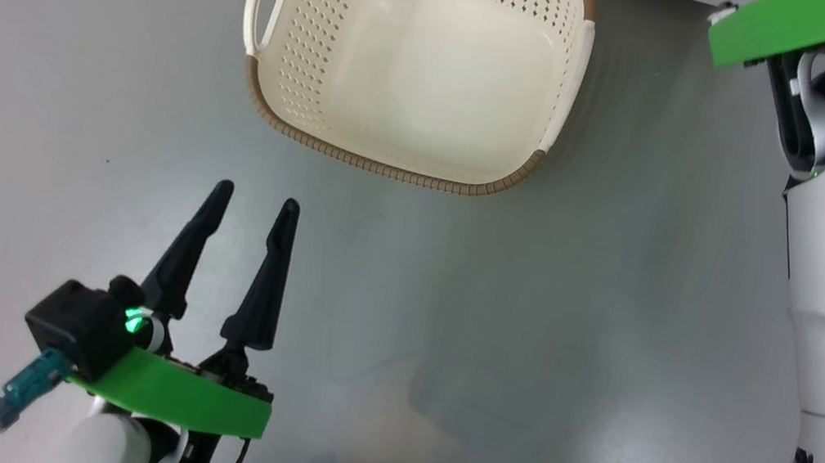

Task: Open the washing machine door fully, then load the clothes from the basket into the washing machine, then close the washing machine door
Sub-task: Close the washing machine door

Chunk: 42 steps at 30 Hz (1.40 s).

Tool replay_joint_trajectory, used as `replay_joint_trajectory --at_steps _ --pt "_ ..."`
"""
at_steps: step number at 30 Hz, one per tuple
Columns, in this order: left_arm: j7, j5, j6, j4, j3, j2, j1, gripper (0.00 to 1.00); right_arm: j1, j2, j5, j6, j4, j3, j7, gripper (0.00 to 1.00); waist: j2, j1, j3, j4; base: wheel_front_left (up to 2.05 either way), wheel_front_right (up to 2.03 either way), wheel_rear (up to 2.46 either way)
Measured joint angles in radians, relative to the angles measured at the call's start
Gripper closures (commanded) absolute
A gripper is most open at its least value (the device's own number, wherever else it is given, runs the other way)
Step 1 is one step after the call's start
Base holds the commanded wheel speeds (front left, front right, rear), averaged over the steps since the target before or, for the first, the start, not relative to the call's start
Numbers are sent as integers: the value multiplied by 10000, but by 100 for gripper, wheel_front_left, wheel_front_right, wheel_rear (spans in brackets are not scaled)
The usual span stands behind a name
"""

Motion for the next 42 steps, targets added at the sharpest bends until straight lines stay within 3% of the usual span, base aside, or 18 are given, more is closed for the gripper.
replay_joint_trajectory --at_steps 14,29,42 --pt "0 -136 0 -2 -46 -29 -230 0 -889 299 -84 90 291 -128 -13 100 0 -1 255 -25 0 0 0" --pt "0 -128 0 13 6 -36 -227 0 -865 481 -88 182 249 -301 -13 100 0 -1 20 -364 0 0 0" --pt "0 -27 0 31 385 35 -81 0 1213 255 794 61 219 443 -13 100 0 -1 -915 -821 0 0 0"
